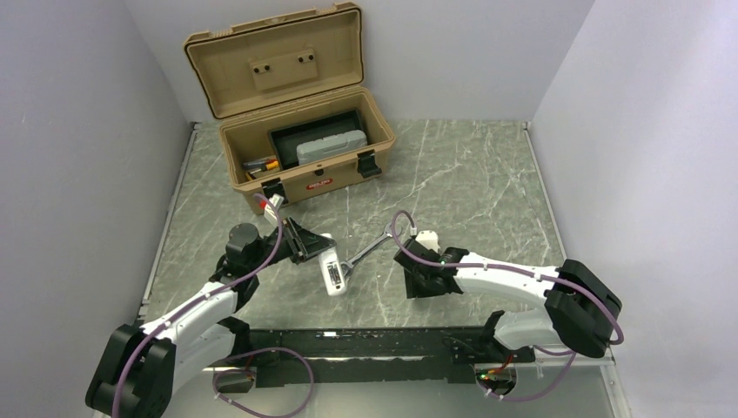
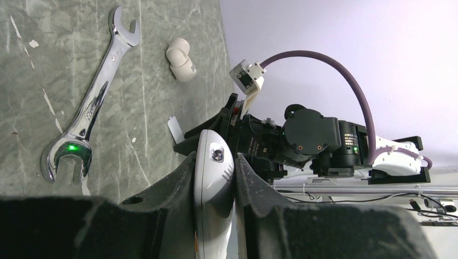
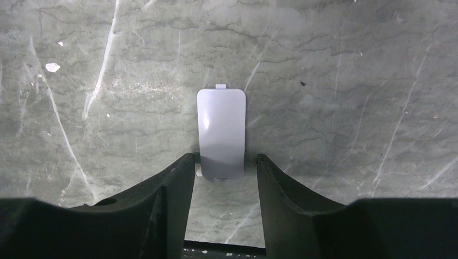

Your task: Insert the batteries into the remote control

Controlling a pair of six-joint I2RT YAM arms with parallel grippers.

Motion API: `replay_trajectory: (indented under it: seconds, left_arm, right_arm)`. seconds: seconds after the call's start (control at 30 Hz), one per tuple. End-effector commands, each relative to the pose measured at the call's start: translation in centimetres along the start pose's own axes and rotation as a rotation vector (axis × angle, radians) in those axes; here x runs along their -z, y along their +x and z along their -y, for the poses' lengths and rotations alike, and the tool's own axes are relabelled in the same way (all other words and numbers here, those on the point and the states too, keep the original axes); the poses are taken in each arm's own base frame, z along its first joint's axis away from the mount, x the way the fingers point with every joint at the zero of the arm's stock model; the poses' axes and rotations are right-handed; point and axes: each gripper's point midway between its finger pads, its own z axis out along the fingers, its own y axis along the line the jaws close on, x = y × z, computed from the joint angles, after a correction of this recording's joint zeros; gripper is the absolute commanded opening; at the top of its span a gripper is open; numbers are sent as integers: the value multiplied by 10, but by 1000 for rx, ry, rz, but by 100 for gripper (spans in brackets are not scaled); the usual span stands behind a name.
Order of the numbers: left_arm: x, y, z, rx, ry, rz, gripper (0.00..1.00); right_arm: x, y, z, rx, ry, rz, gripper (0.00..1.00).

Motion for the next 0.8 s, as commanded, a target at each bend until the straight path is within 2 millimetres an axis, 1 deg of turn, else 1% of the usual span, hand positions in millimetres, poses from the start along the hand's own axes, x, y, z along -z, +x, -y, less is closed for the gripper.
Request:
replay_trajectory:
  seconds: [0.0, 0.33, 0.57, 0.77]
  left_arm:
    - [-1, -6, 14, -50, 56, 12, 0]
    - [-2, -7, 14, -48, 58, 10, 0]
    - [-2, -7, 14, -50, 58, 11, 0]
    - [-1, -7, 15, -49, 59, 13, 0]
  right_arm:
    - [-6, 6, 2, 1, 1, -12, 47]
    - [-10, 11, 6, 24, 34, -48, 45]
    - [-12, 13, 2, 28, 20, -59, 38]
    - [-10, 15, 4, 21, 16, -60, 32]
